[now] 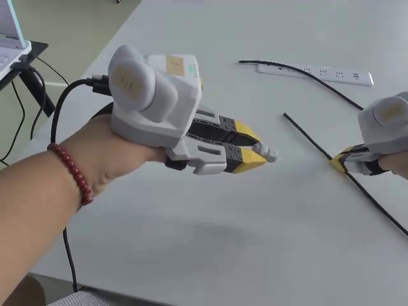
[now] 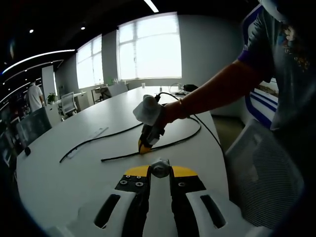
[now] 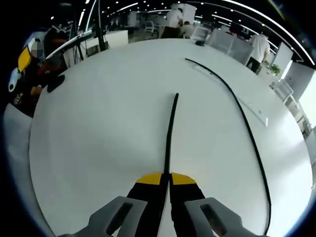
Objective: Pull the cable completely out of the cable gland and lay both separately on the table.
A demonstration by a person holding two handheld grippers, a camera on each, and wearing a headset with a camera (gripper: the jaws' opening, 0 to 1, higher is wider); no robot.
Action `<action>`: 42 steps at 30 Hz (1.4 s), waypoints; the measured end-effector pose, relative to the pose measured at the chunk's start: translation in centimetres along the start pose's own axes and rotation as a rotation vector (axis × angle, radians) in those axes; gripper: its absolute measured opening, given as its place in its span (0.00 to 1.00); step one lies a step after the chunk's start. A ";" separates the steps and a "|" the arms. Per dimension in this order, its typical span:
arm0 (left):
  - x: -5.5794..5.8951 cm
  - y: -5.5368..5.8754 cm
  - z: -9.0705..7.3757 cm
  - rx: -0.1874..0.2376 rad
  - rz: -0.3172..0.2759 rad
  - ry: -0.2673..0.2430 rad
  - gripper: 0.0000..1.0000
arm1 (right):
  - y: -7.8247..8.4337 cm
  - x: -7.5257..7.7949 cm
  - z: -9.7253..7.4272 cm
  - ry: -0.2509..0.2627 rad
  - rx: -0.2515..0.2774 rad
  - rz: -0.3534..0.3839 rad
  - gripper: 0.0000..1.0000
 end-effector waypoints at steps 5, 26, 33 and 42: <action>0.1 0.0 0.1 0.000 -0.003 0.002 0.16 | 0.1 0.1 0.1 -0.005 0.004 0.009 0.00; -0.8 0.4 1.4 0.007 -0.016 -0.015 0.16 | -2.8 -0.3 -4.9 0.007 0.222 0.018 0.24; -0.4 0.9 2.1 0.004 -0.028 0.002 0.16 | -4.2 -2.7 -9.2 0.001 0.375 0.018 0.48; -0.1 0.8 2.4 0.010 -0.030 0.009 0.16 | -4.3 -5.1 -13.5 0.035 0.460 -0.001 0.67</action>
Point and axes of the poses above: the centre of the closed fingertips' face, and the gripper's own axes: z roughly forward along the fingers, x roughly to its right, y roughly out of its underside, the point moved 5 cm from there along -z, roughly backward along the fingers, and after that the axes turned 7 degrees about x, right-handed, at the moved point
